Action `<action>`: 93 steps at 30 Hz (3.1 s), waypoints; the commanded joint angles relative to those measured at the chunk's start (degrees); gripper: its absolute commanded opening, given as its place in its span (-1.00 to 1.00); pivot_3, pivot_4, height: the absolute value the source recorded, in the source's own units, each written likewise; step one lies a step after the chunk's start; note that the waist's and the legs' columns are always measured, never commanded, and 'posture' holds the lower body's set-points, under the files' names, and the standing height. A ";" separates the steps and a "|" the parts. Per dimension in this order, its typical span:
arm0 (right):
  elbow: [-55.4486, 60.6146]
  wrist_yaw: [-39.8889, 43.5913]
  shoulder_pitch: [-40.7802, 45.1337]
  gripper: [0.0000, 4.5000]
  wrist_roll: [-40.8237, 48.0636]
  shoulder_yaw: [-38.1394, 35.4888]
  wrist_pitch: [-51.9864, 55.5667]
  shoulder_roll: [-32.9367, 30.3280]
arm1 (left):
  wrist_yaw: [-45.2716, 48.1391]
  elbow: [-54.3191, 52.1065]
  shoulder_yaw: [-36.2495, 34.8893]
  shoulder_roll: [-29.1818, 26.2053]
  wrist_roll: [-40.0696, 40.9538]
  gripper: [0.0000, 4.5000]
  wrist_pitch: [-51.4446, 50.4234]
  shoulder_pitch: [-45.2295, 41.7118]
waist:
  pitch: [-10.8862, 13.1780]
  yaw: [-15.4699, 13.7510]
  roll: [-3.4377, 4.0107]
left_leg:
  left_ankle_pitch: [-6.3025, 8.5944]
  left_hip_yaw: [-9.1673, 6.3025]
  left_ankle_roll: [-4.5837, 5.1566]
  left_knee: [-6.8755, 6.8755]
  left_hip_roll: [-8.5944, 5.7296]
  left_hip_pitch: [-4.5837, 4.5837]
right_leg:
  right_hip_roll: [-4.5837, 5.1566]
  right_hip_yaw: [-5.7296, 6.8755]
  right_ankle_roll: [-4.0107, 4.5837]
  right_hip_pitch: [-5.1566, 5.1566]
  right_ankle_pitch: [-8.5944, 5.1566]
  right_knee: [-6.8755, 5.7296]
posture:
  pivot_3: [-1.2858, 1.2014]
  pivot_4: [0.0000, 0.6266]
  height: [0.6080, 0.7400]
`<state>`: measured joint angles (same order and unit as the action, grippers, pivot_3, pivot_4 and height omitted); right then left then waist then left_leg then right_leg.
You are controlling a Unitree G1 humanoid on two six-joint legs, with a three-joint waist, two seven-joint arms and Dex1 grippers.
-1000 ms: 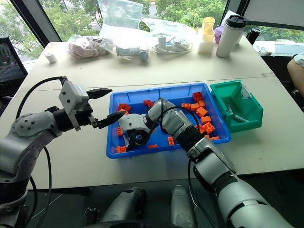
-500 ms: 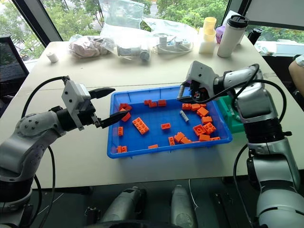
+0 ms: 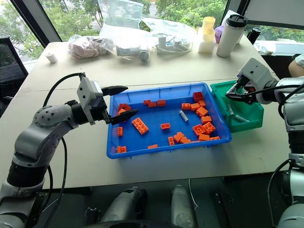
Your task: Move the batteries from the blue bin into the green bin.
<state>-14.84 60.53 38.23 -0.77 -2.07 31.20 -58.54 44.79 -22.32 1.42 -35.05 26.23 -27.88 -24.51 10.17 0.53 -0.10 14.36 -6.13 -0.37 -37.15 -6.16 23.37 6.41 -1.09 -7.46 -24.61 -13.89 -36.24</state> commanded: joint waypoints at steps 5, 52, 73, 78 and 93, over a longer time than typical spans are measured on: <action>-1.63 -1.87 1.01 0.98 0.98 -1.35 -0.44 -0.92 | 0.22 -1.20 -1.04 0.00 0.06 1.00 0.88 -0.37 | 0.00 0.06 0.00 | 0.00 0.00 0.01 0.01 0.00 0.00 | 0.00 0.00 0.00 0.00 0.00 0.00 | 0.03 -0.52 1.00; 24.97 -20.06 -4.48 -0.98 13.76 13.83 31.59 18.37 | -1.83 -4.74 -2.27 -1.15 0.76 1.00 -1.40 1.59 | -0.03 -1.13 -0.08 | 0.04 -0.10 0.08 -0.08 -0.03 0.01 | 0.01 0.10 0.00 0.06 0.00 0.02 | 0.03 -0.52 1.00; 3.75 -19.01 1.66 -0.99 7.83 -1.28 17.79 -2.81 | 0.63 -1.76 -1.49 0.35 1.67 1.00 -0.78 -0.77 | -0.02 -0.78 -0.05 | 0.07 0.02 0.12 -0.01 0.02 0.02 | 0.00 0.07 0.00 0.05 0.00 0.09 | 0.03 -0.52 1.00; 6.62 -17.70 -2.07 0.09 9.37 -2.08 18.61 -1.14 | 1.45 -1.30 -1.55 0.26 1.73 1.00 -0.88 -1.41 | -0.02 -0.78 -0.04 | 0.07 0.02 0.12 -0.02 0.02 0.02 | 0.00 0.06 -0.01 0.05 0.00 0.07 | 0.03 -0.52 1.00; 25.18 -5.34 -5.27 0.99 19.45 -4.49 16.51 -2.71 | 2.41 -2.27 -3.09 -1.96 2.97 1.00 -2.07 -0.55 | -0.02 -1.09 -0.04 | 0.08 0.00 0.15 -0.03 0.02 0.02 | 0.00 0.06 -0.01 0.05 0.00 0.08 | 0.03 -0.52 1.00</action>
<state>5.89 52.59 33.72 16.53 -5.05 49.05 -60.07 47.17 -22.79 0.65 -36.10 28.24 -29.93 -24.96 10.15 -0.56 -0.14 14.48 -6.14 -0.16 -37.19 -6.14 23.39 6.41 -1.02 -7.46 -24.56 -13.88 -36.15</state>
